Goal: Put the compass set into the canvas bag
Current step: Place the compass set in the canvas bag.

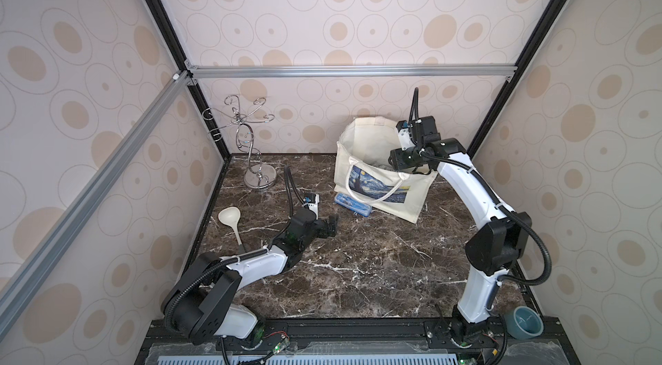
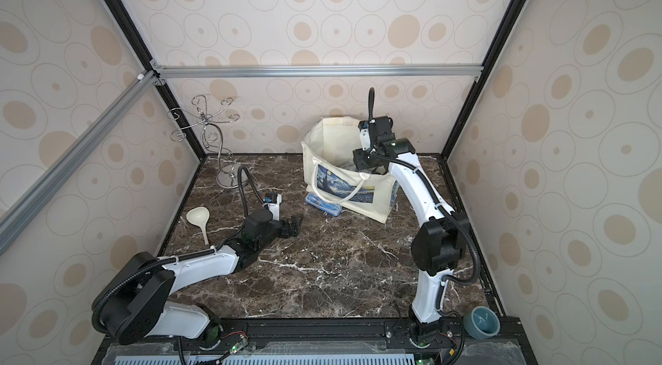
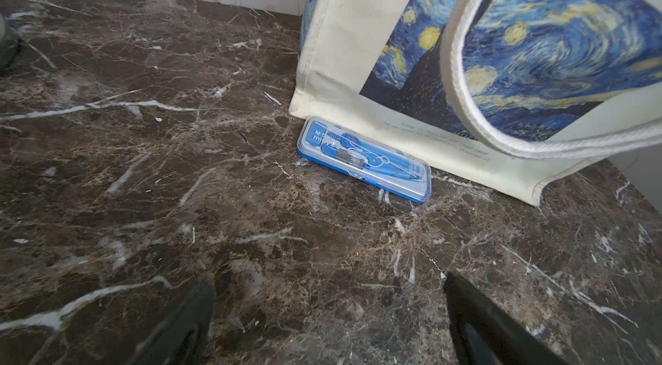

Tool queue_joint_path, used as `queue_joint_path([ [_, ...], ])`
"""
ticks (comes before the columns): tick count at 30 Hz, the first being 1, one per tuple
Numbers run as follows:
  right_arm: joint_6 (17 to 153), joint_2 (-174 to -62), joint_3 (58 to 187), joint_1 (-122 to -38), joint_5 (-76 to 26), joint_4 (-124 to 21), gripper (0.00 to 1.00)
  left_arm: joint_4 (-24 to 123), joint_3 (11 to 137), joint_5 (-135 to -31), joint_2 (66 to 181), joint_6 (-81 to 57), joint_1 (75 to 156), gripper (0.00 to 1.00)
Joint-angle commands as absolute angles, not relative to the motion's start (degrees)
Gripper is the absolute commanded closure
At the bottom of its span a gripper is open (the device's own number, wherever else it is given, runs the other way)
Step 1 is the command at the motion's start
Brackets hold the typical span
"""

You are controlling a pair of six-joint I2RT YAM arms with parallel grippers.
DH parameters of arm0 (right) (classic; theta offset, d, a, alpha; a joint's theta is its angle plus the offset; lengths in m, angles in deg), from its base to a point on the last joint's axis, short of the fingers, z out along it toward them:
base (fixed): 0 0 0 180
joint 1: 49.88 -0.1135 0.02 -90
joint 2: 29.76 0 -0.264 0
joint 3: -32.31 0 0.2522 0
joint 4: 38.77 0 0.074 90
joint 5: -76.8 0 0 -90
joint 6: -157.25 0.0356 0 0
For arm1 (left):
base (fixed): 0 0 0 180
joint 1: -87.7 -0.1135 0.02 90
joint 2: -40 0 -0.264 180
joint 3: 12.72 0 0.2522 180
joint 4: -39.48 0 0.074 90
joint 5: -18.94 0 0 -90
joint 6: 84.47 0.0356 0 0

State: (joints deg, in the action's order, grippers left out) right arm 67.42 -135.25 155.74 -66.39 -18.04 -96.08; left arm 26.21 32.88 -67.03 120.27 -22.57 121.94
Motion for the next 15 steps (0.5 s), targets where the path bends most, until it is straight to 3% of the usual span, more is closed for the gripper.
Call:
queue_joint_path([
  [1,67.3,-128.8,153.0,-66.1,-22.3,-92.2,0.45,23.2,31.9,-65.9,118.2,-23.1,122.2,0.00],
  [8,66.1,-118.3,144.4,-68.1,-30.0,-83.3,0.42,19.7,29.2,-65.0,115.5,-22.9,122.2,0.00],
  [15,60.6,-111.0,135.2,-76.5,-33.7,-78.7,0.36,18.7,26.3,-61.8,110.6,-22.9,122.1,0.00],
])
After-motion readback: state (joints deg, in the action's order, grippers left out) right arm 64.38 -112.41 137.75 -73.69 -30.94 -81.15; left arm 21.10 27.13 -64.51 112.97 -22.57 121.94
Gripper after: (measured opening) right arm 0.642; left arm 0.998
